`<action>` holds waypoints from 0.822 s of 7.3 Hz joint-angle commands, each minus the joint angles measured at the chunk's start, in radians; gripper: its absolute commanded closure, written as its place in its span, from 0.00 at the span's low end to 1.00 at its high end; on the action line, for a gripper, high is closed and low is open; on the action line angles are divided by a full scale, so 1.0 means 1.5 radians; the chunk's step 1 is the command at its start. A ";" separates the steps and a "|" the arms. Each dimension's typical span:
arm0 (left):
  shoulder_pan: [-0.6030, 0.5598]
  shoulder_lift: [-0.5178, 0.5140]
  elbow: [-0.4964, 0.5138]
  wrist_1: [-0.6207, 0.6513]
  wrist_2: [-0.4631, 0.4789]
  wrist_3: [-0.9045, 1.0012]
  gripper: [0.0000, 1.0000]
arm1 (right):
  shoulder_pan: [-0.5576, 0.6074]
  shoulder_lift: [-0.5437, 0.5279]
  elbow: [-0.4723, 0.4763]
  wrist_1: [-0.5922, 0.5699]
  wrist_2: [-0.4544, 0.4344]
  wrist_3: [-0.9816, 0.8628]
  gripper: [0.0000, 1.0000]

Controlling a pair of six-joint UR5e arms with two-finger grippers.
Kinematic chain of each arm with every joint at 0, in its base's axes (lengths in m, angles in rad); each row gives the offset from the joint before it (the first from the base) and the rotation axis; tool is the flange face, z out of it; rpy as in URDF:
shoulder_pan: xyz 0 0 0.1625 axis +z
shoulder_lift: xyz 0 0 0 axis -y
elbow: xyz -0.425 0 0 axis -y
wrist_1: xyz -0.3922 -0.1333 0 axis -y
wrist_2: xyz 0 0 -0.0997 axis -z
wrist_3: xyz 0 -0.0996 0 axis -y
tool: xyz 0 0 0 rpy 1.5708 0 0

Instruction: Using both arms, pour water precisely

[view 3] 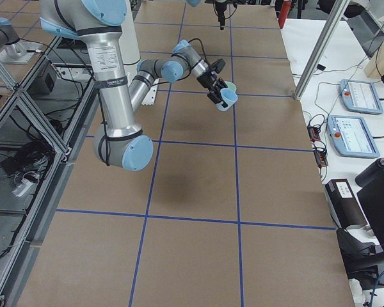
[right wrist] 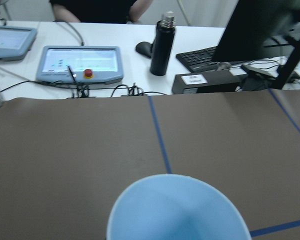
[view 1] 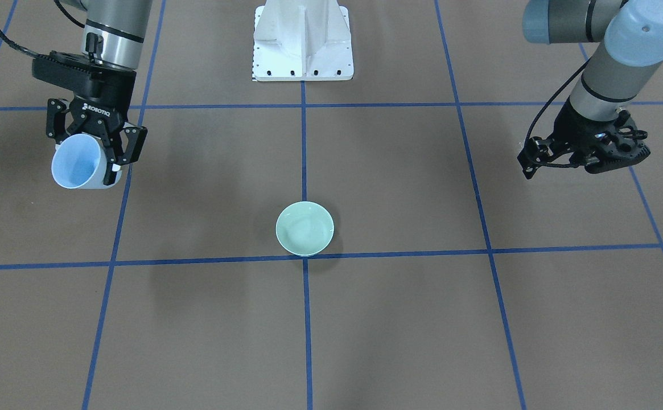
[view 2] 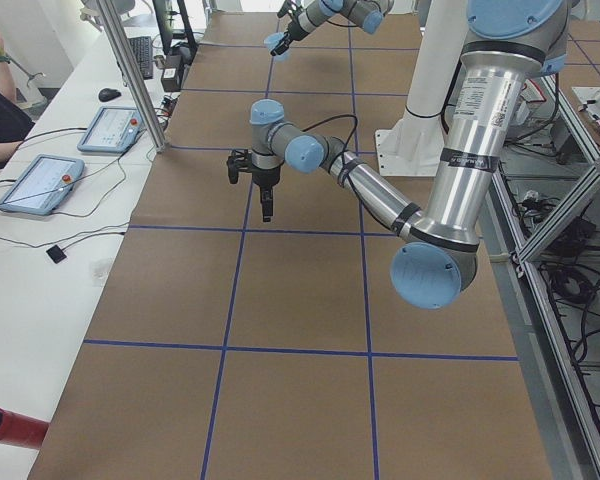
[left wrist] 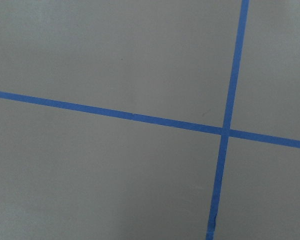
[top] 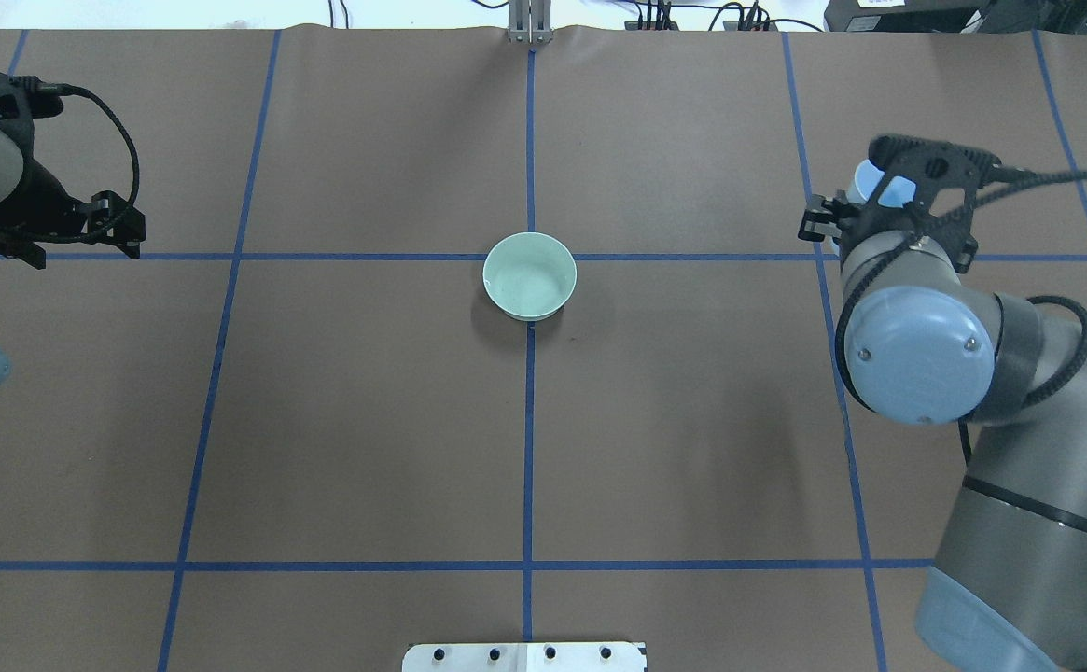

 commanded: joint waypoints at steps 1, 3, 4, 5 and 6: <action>0.000 -0.001 0.000 0.000 0.000 -0.001 0.00 | -0.060 -0.124 0.002 0.055 -0.103 0.136 1.00; 0.000 -0.001 0.000 0.000 0.000 -0.002 0.00 | -0.098 -0.243 -0.015 0.196 -0.154 0.180 1.00; 0.000 -0.001 0.000 0.000 0.000 -0.002 0.00 | -0.104 -0.269 -0.069 0.283 -0.182 0.182 1.00; 0.001 -0.001 -0.001 -0.001 0.001 -0.009 0.00 | -0.104 -0.284 -0.120 0.366 -0.187 0.178 1.00; 0.002 -0.004 -0.003 -0.001 0.001 -0.020 0.00 | -0.106 -0.305 -0.161 0.441 -0.198 0.173 1.00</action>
